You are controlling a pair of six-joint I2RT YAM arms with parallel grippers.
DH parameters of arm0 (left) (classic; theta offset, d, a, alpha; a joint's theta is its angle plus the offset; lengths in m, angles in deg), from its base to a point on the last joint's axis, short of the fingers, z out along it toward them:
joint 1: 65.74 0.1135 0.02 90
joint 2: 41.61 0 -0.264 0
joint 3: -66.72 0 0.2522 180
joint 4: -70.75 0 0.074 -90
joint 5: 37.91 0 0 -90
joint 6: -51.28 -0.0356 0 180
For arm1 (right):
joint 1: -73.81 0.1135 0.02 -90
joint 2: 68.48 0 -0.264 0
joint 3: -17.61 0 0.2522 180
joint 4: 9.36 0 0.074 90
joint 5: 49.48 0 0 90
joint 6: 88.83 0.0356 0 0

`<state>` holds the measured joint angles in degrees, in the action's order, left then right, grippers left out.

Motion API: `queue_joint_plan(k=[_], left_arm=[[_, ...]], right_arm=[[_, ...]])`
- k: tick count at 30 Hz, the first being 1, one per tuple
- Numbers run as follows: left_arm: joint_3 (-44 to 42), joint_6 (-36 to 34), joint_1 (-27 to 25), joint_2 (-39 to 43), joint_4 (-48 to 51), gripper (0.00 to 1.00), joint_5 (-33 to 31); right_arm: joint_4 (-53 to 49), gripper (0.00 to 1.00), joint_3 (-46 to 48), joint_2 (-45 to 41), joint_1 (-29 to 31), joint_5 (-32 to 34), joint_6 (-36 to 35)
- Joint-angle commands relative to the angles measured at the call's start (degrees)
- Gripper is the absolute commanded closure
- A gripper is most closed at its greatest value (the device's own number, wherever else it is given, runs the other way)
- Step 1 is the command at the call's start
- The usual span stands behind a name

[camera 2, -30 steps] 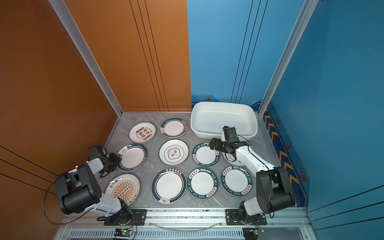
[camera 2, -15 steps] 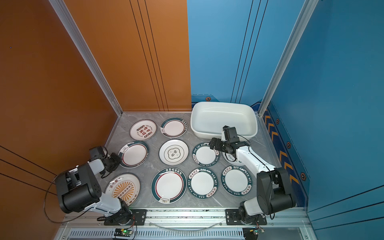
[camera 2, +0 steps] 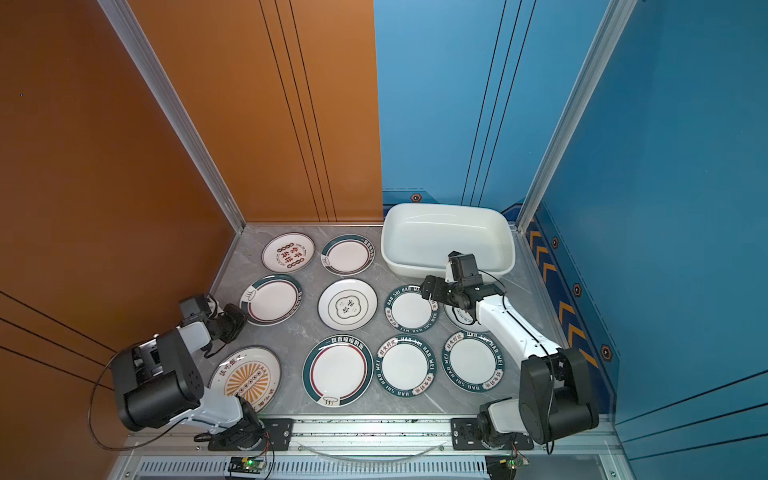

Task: Place the plates into the plastic bin on the countertop
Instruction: 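Pinch the plate rim with the left gripper and tilt the plate up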

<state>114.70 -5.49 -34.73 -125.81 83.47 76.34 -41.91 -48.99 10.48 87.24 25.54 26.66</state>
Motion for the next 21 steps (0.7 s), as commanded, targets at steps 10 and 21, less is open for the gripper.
queue_joint_plan(k=[10,21], left_arm=[[-0.9,0.6,-0.6,8.7,9.2,1.0,5.2],[0.7,0.4,-2.7,17.2,17.7,1.0,11.6]], right_arm=[[-1.9,0.08,0.1,-2.5,0.4,-1.0,1.6],[1.2,0.1,-1.9,1.6,2.3,-12.7,1.6]])
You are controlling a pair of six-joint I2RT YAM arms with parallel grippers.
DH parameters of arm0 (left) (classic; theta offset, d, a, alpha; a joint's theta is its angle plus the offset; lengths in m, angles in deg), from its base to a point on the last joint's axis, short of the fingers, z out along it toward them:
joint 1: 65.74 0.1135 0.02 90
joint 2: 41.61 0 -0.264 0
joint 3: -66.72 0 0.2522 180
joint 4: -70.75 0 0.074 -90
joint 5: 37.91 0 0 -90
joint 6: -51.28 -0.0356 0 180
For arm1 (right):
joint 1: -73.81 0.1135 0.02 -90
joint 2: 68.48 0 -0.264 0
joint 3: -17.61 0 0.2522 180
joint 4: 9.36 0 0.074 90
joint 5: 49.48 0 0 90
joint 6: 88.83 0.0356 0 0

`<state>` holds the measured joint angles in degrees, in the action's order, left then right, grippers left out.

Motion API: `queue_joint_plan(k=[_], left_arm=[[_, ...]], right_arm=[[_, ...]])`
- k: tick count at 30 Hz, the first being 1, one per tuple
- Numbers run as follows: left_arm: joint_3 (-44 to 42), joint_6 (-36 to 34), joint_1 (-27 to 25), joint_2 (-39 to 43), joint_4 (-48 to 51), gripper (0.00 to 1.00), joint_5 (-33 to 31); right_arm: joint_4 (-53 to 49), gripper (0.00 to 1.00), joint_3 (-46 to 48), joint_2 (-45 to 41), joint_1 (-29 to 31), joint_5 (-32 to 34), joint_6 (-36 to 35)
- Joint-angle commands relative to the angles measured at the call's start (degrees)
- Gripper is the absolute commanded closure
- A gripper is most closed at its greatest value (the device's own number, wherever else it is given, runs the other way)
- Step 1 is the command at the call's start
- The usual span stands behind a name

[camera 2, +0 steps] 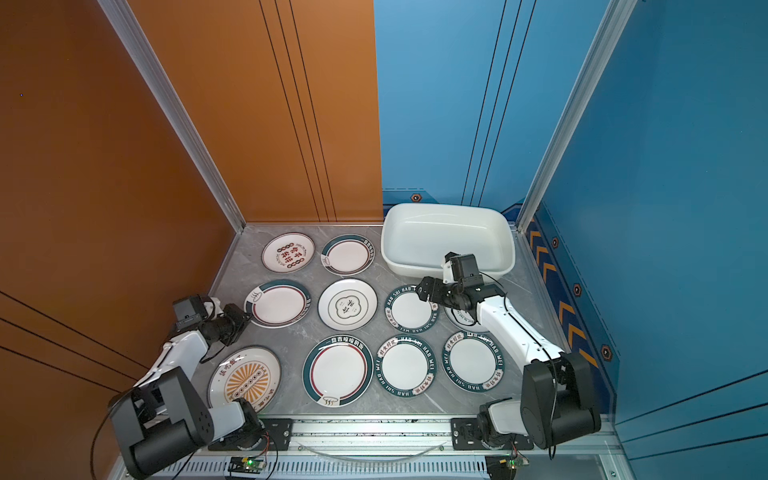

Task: Place the plates into the plastic bin on the countertop
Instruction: 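Pinch the plate rim with the left gripper and tilt the plate up, then lift the plate toward the right gripper while the right gripper grasps its far rim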

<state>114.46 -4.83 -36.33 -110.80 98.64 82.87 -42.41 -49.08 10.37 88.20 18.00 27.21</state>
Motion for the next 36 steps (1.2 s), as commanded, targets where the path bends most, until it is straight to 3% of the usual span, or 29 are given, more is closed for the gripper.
queue_joint_plan(k=[1,7,14,24,36], left_arm=[[0.9,-0.2,-1.5,3.0,3.0,1.0,5.5],[0.3,2.6,-4.4,8.8,3.9,1.0,8.3],[2.8,4.3,-14.4,11.7,3.8,1.0,9.3],[5.9,9.7,-29.1,9.0,-1.7,1.0,4.3],[10.8,12.0,-37.8,2.9,-7.4,1.0,2.5]], right_arm=[[2.2,0.1,-2.3,2.4,1.9,-6.4,1.4],[5.3,0.11,-5.1,6.4,5.4,-12.7,3.5],[5.8,0.14,-9.0,9.8,9.1,-15.0,4.6],[7.6,0.17,-12.2,12.8,11.4,-16.1,6.6],[12.4,0.25,-11.2,16.5,12.0,-19.1,9.1]])
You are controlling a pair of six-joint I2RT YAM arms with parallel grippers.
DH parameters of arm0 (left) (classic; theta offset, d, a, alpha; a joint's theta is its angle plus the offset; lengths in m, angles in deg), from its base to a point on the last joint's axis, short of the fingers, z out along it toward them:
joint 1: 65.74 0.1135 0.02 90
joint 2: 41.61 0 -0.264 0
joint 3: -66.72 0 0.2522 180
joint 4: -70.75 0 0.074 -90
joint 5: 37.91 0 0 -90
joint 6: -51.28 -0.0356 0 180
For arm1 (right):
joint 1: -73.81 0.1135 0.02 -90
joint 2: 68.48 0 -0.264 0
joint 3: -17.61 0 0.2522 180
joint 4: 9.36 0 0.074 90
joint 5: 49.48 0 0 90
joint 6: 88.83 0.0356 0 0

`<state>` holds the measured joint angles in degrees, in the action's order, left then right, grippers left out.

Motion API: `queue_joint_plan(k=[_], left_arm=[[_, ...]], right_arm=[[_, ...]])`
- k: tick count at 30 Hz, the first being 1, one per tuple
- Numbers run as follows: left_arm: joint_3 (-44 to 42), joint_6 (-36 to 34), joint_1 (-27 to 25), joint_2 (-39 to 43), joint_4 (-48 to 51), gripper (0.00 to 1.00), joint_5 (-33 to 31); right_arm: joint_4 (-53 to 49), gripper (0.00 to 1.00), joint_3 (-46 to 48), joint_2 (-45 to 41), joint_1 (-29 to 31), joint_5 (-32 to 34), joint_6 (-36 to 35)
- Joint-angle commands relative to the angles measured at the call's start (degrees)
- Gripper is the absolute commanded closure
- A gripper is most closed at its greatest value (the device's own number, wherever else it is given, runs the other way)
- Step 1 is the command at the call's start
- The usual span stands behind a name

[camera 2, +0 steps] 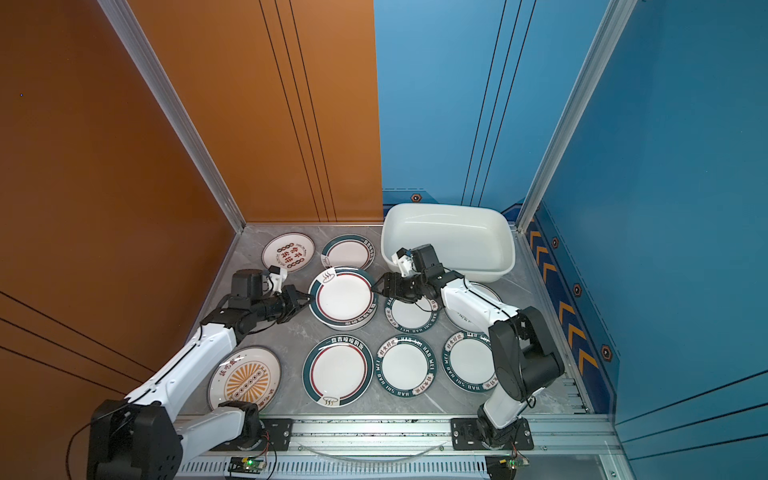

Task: Place the plates into the plastic bin on the countertop
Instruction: 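Lift the plate toward the right gripper while the right gripper grasps its far rim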

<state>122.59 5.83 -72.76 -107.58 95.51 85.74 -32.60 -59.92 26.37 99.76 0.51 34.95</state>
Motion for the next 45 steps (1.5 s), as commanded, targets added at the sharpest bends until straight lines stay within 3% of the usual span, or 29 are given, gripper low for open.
queue_joint_plan(k=[1,8,18,21,26,33,39,45], left_arm=[[3.0,1.4,-2.1,-0.7,-4.5,1.0,-0.5],[4.6,2.3,-5.9,-3.8,-6.6,1.0,-1.1],[8.3,1.7,-9.2,-8.6,-7.2,1.0,-1.7],[9.8,0.9,-10.2,-10.1,-6.3,1.0,-1.5],[12.3,-3.2,-11.4,-10.7,-1.1,1.0,-4.2],[14.8,-6.8,-10.3,-11.1,3.1,0.99,-4.4],[12.7,-5.4,-9.8,-10.4,0.4,0.75,-3.6],[12.3,-4.9,-9.0,-7.3,-0.6,0.38,-3.2]], right_arm=[[3.2,0.26,-0.2,0.6,0.5,-2.0,1.8],[7.9,0.43,1.5,0.8,0.5,-3.7,4.4],[9.5,0.8,3.0,-0.7,0.2,-4.8,7.0],[10.1,0.97,3.2,-1.0,0.0,-4.4,8.2],[8.2,1.0,2.0,-2.5,-0.3,-2.4,9.6],[-2.6,1.0,-2.3,-3.8,-1.4,2.8,4.7],[-5.8,1.0,-5.8,-3.9,-3.3,3.5,3.5],[-7.1,1.0,-7.4,-3.9,-7.3,2.6,2.9]])
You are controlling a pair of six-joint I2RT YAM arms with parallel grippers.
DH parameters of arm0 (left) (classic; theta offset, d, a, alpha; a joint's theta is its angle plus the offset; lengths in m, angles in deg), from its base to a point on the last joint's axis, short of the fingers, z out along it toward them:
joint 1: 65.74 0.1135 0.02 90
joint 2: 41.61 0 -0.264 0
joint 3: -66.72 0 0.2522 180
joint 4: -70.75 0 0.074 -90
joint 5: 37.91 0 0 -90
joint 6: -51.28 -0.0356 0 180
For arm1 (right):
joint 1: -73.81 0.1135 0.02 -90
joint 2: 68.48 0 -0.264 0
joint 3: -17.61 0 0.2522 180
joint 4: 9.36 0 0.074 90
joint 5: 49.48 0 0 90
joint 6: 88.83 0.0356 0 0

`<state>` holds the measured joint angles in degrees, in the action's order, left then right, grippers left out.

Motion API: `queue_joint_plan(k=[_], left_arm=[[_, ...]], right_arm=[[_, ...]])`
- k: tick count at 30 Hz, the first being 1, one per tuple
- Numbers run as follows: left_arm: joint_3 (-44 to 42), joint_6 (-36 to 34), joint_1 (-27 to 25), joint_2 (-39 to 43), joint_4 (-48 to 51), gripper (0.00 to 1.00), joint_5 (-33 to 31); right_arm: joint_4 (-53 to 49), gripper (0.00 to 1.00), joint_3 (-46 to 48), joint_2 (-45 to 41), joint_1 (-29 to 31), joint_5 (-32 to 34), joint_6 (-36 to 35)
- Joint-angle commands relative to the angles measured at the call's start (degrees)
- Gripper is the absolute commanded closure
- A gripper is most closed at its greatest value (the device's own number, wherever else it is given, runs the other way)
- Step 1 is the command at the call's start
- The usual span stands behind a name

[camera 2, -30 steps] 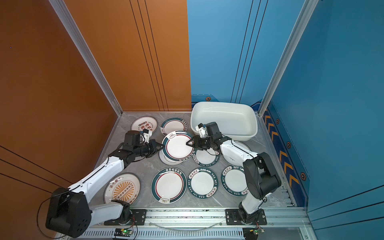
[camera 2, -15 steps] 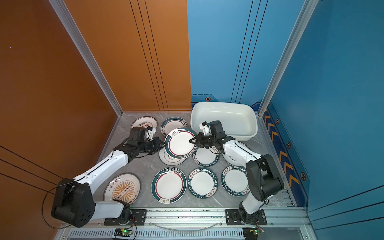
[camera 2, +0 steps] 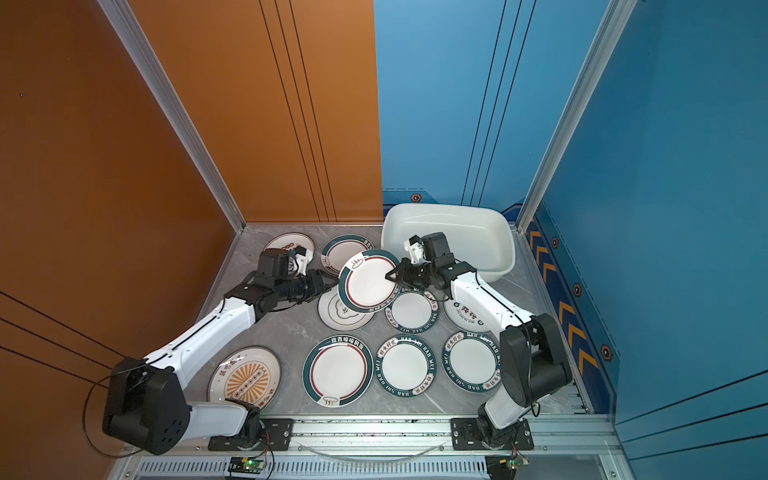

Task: Place the plates into the plastic bin on the countertop
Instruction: 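Lift the plate toward the right gripper while the right gripper grasps its far rim, then carry the plate into the white bin with the right gripper while the left gripper releases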

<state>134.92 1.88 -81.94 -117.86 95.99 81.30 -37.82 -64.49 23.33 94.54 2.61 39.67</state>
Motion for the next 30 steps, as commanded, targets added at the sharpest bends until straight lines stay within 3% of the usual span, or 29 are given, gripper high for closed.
queue_joint_plan(k=[1,3,4,14,20,30], left_arm=[[-0.2,-1.1,0.5,3.8,-1.1,0.31,1.2],[-1.0,-1.2,1.4,5.8,-1.1,0.06,1.0],[-1.7,-1.3,1.9,7.0,-1.1,0.02,0.8],[-13.4,4.7,11.4,12.4,-9.7,0.02,3.5],[-15.7,1.5,12.1,14.2,-6.6,0.02,-1.2],[-17.9,2.8,12.6,15.3,-13.9,0.02,1.4]], right_arm=[[-1.9,1.0,-3.1,-0.8,-2.8,0.0,-1.8],[-1.9,1.0,-3.9,-0.2,-4.5,-1.0,-1.4],[-1.9,1.0,-4.6,0.1,-5.2,-1.4,-1.3],[-7.2,1.0,-23.2,12.2,-14.1,1.1,0.4],[-10.0,1.0,-37.3,23.8,-16.9,5.4,2.0],[-14.8,1.0,-53.0,39.2,-18.6,7.5,3.9]])
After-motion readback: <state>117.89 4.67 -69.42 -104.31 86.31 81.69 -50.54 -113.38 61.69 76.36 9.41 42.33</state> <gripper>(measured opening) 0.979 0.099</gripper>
